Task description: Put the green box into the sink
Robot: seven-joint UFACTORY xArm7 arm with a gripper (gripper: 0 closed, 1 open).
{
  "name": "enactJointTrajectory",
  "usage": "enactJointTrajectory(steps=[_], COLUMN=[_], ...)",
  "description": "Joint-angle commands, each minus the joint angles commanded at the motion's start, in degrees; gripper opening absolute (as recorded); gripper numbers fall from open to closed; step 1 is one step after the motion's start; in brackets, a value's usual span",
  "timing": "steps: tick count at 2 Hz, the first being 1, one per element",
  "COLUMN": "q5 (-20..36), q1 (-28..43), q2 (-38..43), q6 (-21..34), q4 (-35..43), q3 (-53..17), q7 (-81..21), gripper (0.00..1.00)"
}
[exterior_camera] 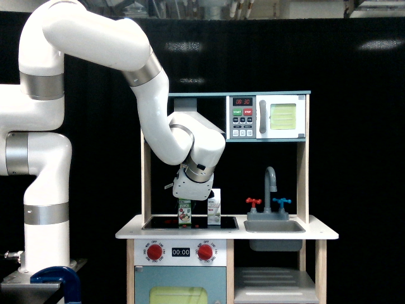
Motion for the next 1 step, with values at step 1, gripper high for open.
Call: enactJointTrajectory(steps=[1], q5=[-2.07], q1=[1.62], q2=[-2.11], q6=[-1.89], q4=[-0.09], q3=[-1.03], q7=[1.61], gripper=[0.00])
